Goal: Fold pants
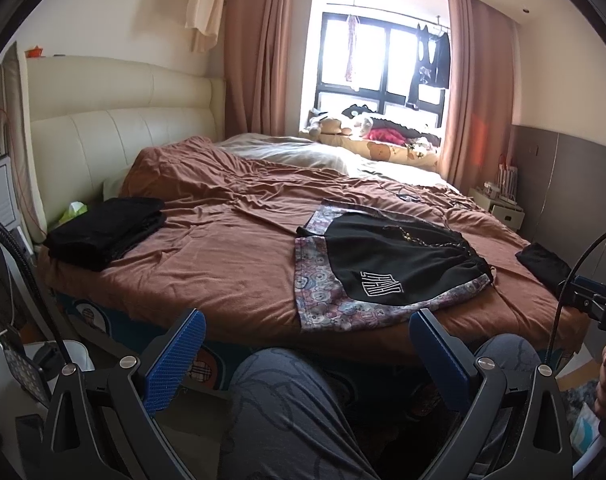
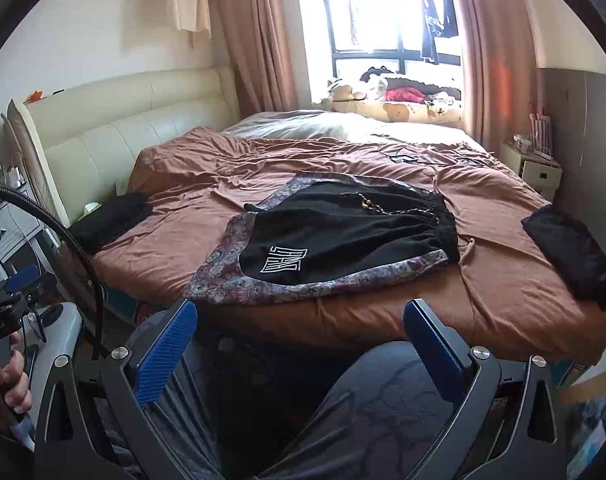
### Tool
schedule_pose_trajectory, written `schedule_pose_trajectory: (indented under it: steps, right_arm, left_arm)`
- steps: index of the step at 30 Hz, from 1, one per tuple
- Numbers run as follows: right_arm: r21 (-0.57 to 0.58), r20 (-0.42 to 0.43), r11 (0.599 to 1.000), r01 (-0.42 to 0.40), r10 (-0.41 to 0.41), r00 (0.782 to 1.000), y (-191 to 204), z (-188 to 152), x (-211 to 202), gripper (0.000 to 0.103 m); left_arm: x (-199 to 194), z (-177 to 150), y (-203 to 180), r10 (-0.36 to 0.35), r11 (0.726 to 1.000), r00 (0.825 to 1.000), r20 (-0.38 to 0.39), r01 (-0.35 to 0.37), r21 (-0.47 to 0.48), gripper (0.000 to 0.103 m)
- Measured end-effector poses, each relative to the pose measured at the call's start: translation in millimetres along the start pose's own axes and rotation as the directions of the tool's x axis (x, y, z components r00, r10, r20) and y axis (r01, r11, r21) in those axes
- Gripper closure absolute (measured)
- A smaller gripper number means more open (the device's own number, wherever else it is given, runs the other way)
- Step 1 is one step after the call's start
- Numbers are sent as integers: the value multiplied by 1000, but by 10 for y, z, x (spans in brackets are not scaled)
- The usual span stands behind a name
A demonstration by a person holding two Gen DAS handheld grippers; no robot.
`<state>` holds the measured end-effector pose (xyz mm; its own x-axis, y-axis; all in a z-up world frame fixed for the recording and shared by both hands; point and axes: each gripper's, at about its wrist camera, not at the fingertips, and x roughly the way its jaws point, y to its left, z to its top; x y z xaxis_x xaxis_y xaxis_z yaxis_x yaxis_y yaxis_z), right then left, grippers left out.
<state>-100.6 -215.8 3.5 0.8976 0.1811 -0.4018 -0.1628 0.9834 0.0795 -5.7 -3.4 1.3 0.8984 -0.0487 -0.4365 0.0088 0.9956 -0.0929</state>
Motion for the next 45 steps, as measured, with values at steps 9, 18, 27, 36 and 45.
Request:
schedule_pose_trajectory:
  steps: [9, 18, 27, 36, 45]
  right_arm:
    - [-26, 3, 1000, 0, 0, 1000, 13, -4, -20, 0]
    - [-16, 13, 1000, 6, -5, 1000, -53, 19, -30, 0]
    - [-4, 18, 1000, 3, -3, 1000, -53, 14, 1, 0]
    - [-3, 11, 1000, 3, -3, 1000, -46, 38, 14, 0]
    - [26, 13, 1000, -9, 8, 1000, -152, 20, 110, 0]
  left_arm:
    - [4, -26, 61, -3, 1000, 1000, 3, 4, -25, 0]
    - [30, -13, 67, -17, 999, 1000, 0, 17, -28, 0]
    - [51, -15, 67, -20, 999, 1000, -7, 20, -27, 0]
    - [80, -5, 59, -27, 999, 1000, 0, 27, -39, 0]
    - [193, 5, 55, -25, 999, 999, -21, 25, -25, 0]
